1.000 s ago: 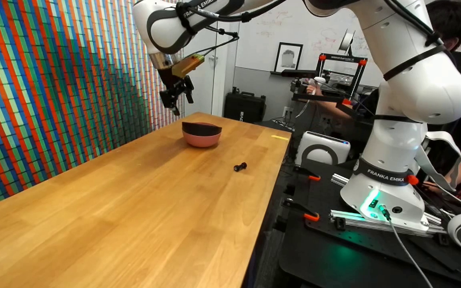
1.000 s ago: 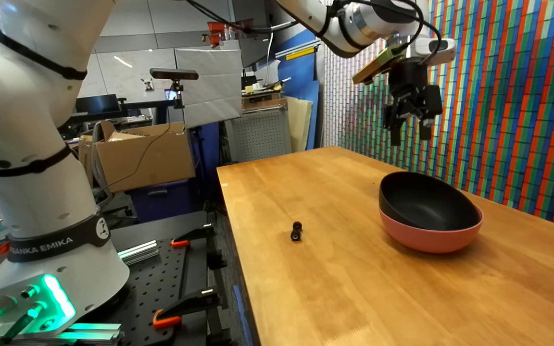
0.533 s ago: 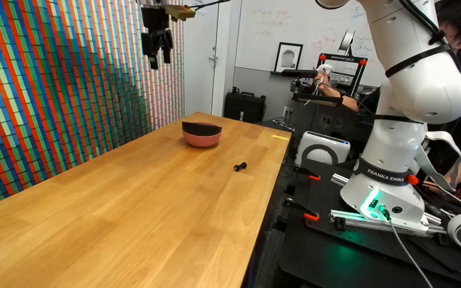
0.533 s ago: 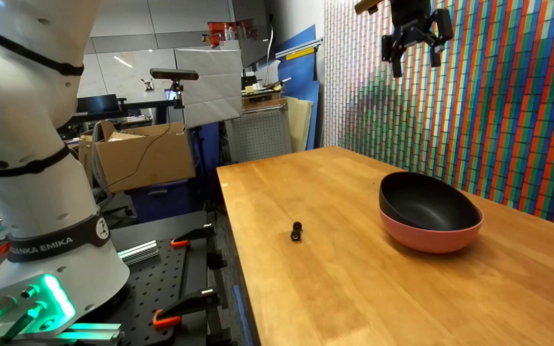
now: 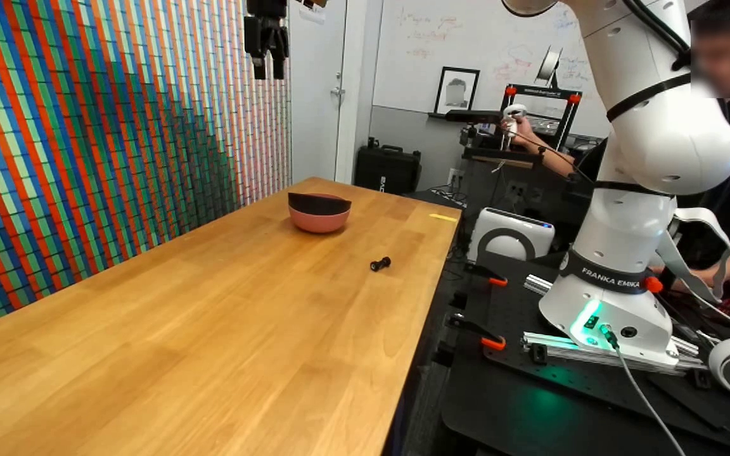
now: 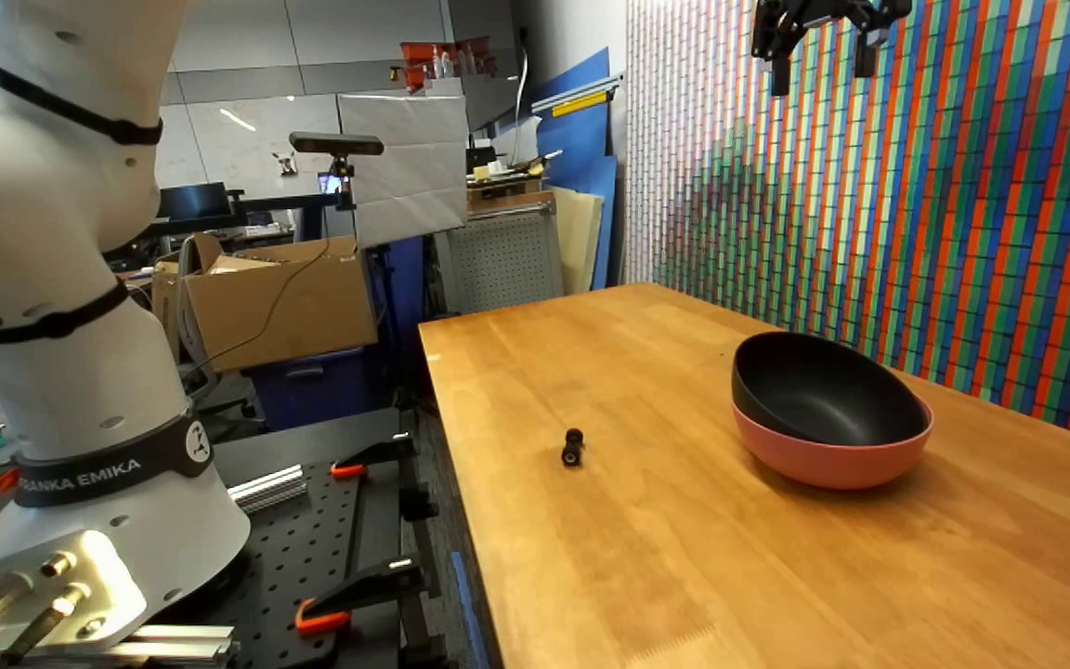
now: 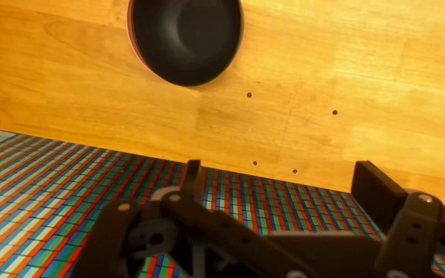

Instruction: Pick up the black bowl and put it in the peach bowl

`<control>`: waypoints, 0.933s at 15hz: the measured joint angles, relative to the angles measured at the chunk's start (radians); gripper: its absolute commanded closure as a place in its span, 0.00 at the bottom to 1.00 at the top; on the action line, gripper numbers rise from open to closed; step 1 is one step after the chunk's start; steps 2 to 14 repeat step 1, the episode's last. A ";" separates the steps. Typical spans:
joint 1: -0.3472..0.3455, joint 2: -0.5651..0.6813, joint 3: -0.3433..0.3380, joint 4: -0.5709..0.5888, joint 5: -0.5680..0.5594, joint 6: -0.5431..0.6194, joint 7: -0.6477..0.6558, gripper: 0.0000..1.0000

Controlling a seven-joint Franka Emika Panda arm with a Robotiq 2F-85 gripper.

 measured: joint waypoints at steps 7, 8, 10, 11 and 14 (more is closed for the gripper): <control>-0.001 0.002 0.000 0.001 0.000 -0.001 0.000 0.00; -0.001 0.002 0.000 0.001 0.000 -0.001 0.000 0.00; -0.001 0.002 0.000 0.001 0.000 -0.001 0.000 0.00; -0.001 0.002 0.000 0.001 0.000 -0.001 0.000 0.00; -0.001 0.002 0.000 0.001 0.000 -0.001 0.000 0.00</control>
